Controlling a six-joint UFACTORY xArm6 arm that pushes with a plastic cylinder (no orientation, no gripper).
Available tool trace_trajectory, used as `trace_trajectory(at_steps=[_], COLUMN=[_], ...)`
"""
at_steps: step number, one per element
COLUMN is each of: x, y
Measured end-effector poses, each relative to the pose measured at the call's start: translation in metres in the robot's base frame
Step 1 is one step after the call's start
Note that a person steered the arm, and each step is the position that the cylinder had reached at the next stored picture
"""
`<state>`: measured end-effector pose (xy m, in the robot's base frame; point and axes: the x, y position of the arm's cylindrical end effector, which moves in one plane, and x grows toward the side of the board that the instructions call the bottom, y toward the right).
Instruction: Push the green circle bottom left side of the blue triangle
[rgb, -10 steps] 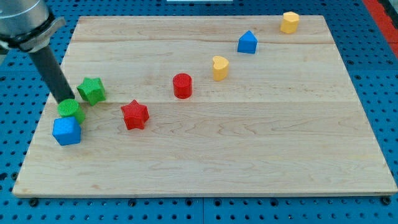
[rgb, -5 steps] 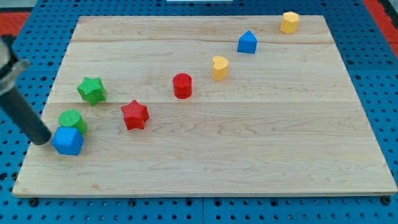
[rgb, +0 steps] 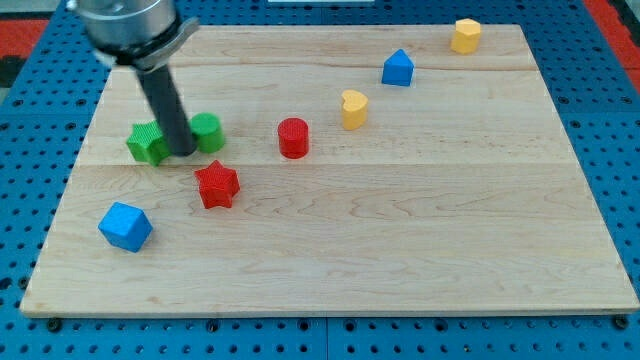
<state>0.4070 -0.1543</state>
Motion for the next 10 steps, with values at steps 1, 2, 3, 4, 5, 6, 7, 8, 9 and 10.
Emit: trace_trajectory(at_steps=[1,2,3,4,5,6,7,8,9,10], x=[-0.035,-0.073,-0.096,-0.129,-0.146,-0.136,-0.125,-0.123,-0.133,-0.138], y=[0.040,0.096,0.113,0.107,0.120,0.109,0.102,0.149,0.159,0.176])
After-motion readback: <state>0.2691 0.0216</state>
